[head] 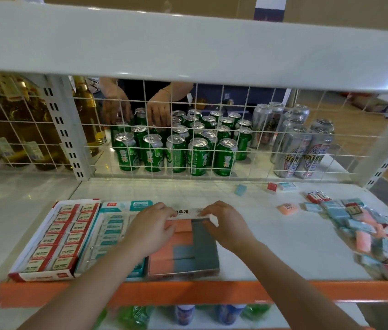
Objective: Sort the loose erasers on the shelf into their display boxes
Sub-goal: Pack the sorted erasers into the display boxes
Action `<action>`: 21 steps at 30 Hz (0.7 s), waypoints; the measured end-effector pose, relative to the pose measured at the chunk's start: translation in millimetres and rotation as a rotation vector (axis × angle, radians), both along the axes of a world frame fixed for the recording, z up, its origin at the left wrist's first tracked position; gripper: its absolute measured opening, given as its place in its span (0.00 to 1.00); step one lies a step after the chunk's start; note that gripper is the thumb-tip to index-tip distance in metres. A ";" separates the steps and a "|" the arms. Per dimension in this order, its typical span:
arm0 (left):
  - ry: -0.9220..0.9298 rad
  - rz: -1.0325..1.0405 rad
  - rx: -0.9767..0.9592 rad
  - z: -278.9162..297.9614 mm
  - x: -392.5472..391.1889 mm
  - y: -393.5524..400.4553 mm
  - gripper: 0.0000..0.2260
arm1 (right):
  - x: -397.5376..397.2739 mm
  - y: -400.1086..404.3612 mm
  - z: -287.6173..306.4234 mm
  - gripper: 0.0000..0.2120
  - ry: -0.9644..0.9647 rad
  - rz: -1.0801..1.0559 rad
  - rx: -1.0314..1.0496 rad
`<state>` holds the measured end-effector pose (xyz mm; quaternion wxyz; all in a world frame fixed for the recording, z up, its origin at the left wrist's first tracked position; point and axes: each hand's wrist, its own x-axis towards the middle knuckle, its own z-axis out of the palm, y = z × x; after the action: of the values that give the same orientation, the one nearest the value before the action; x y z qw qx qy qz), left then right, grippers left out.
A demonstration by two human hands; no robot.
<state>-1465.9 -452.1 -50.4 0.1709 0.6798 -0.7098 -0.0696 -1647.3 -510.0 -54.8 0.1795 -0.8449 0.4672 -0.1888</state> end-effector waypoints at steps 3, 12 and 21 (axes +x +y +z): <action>0.069 -0.020 0.022 4.5 -23.7 -12.8 0.13 | -31.3 -2.9 3.8 0.12 0.003 -0.071 -0.016; 0.108 -0.252 0.095 8.7 -127.7 -48.4 0.11 | -142.0 -3.9 5.8 0.13 0.039 -0.313 0.012; 0.112 -0.379 0.152 -5.8 -209.7 -71.0 0.10 | -234.2 -10.7 8.8 0.15 0.107 -0.510 0.080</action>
<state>-1675.6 -523.1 -56.3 0.1421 0.5399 -0.8072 -0.1916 -1881.5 -520.7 -46.0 0.1346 -0.7008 0.6810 -0.1643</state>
